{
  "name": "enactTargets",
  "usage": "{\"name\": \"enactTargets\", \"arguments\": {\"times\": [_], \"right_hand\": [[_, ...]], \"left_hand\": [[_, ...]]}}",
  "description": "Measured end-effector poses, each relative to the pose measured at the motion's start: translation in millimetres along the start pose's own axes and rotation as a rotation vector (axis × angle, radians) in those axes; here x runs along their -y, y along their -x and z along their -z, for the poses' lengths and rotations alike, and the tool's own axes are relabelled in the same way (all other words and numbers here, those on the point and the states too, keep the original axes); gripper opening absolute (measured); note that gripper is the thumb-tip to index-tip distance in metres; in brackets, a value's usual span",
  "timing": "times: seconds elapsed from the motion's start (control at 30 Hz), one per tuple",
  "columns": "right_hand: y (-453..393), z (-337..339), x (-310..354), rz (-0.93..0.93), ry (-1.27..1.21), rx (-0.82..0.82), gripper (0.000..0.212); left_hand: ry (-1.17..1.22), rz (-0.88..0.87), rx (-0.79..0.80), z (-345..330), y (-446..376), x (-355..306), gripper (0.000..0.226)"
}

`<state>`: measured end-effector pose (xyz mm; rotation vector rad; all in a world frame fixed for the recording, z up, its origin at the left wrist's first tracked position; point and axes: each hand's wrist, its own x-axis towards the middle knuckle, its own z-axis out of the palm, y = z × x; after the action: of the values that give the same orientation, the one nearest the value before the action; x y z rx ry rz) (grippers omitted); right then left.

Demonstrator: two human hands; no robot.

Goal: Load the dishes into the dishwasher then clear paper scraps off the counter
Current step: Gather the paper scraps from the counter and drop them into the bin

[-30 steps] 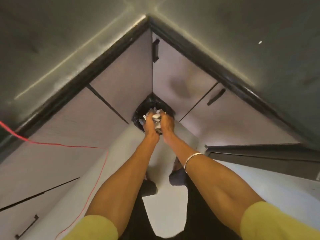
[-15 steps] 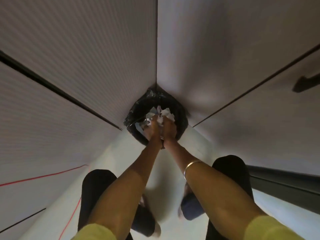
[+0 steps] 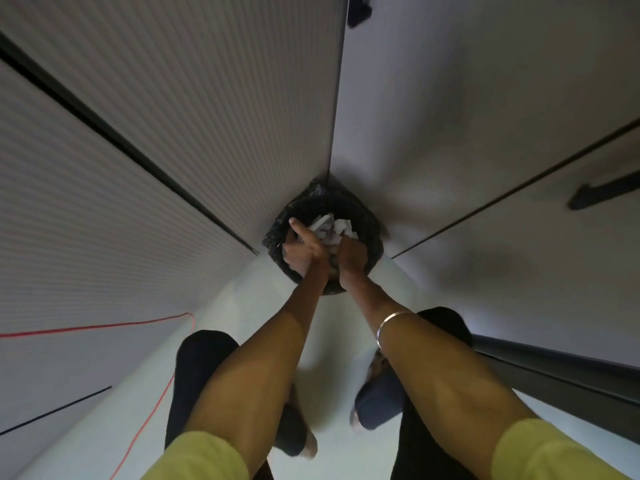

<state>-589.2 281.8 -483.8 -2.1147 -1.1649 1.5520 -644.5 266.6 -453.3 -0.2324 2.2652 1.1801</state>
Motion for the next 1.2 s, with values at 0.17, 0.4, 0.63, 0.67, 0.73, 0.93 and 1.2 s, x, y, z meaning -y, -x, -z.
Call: {"name": "enactTargets", "arguments": {"times": [0.17, 0.4, 0.63, 0.67, 0.73, 0.93, 1.2], "right_hand": [[104, 68, 64, -0.079, -0.078, -0.007, 0.036], [223, 141, 150, -0.087, 0.144, 0.041, 0.039], [329, 193, 212, 0.104, 0.477, 0.144, 0.037], [340, 198, 216, 0.134, 0.509, 0.17, 0.037], [360, 211, 228, 0.193, 0.578, 0.232, 0.037], [364, 236, 228, 0.269, 0.814, 0.215, 0.041], [365, 242, 242, 0.306, 0.834, 0.182, 0.034]], "left_hand": [[-0.008, 0.155, 0.218, 68, 59, -59, 0.075], [-0.356, -0.23, 0.399, 191, 156, -140, 0.069], [-0.819, -0.455, 0.619, 260, 234, -223, 0.036], [-0.855, -0.46, 0.626, 262, 241, -229, 0.037], [-0.892, -0.471, 0.613, 266, 250, -238, 0.042], [-0.955, -0.524, 0.627, 253, 246, -235, 0.047], [-0.951, -0.639, 0.664, 249, 249, -256, 0.05]]}}
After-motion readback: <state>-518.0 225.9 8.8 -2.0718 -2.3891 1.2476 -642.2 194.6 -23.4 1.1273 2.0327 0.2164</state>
